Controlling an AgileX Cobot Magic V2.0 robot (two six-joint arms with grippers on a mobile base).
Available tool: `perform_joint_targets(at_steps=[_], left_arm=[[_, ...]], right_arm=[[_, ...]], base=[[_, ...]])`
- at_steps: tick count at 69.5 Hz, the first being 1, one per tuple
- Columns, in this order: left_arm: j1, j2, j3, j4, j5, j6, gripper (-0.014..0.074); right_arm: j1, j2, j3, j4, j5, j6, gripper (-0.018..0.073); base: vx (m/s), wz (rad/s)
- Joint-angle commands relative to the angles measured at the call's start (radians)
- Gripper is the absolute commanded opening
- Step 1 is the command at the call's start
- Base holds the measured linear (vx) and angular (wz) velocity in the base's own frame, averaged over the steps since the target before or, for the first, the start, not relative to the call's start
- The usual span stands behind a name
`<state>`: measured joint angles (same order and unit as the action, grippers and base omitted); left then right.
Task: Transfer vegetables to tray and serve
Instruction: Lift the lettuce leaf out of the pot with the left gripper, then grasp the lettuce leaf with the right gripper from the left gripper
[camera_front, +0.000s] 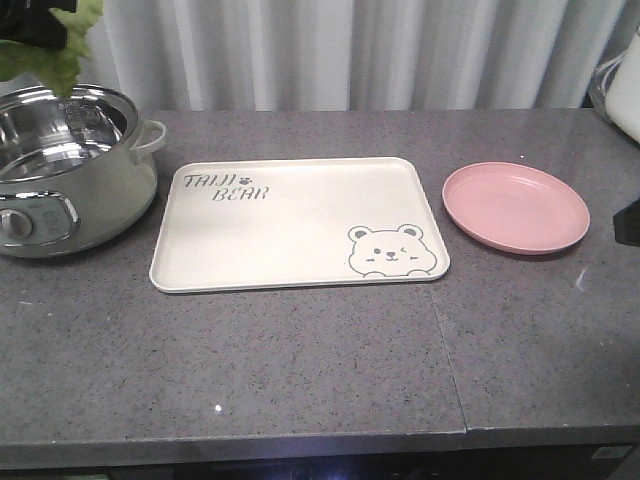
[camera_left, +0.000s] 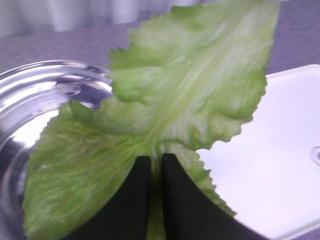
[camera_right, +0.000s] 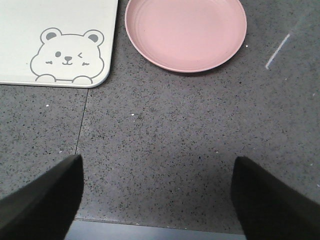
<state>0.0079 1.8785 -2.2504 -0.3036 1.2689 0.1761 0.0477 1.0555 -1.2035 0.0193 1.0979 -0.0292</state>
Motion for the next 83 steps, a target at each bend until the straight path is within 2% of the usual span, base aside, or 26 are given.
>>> perform_joint_targets(at_steps=[1, 29, 40, 46, 56, 59, 67, 75, 83], left_arm=[[-0.065, -0.064, -0.027, -0.077, -0.009, 0.012, -0.0008], [-0.379, -0.065, -0.023, -0.077, -0.009, 0.045, -0.0008], [-0.473, -0.065, 0.017, -0.077, -0.009, 0.09, -0.0008], [-0.504, -0.065, 0.052, -0.077, -0.009, 0.114, -0.0008], [-0.529, -0.065, 0.071, -0.077, -0.009, 0.124, -0.0008], [-0.532, -0.065, 0.071, -0.077, -0.009, 0.125, -0.0008], [-0.532, -0.065, 0.071, -0.09, -0.009, 0.126, -0.0008], [-0.532, -0.065, 0.071, -0.092, -0.009, 0.126, -0.0008], [-0.532, -0.065, 0.071, -0.092, -0.009, 0.126, -0.0008]], right_arm=[[0.001, -0.01, -0.033, 0.005, -0.055, -0.006, 0.0575], [0.001, -0.01, -0.033, 0.046, -0.061, -0.006, 0.0575], [0.001, -0.01, -0.033, 0.048, -0.065, -0.006, 0.0575], [0.001, -0.01, -0.033, 0.093, -0.09, -0.005, 0.0575], [0.001, -0.01, -0.033, 0.261, -0.22, -0.042, 0.0575], [0.001, -0.007, -0.033, 0.353, -0.272, -0.084, 0.0575], [0.001, 0.021, -0.033, 0.588, -0.355, -0.241, 0.0575], [0.001, 0.077, -0.034, 0.849, -0.359, -0.43, 0.0575], [0.001, 0.142, -0.052, 1.058, -0.361, -0.582, 0.0575]], base=[[0.0, 0.0], [0.0, 0.0], [0.0, 0.0], [0.0, 0.0], [0.0, 0.0], [0.0, 0.0], [0.0, 0.0], [0.0, 0.0], [0.0, 0.0]])
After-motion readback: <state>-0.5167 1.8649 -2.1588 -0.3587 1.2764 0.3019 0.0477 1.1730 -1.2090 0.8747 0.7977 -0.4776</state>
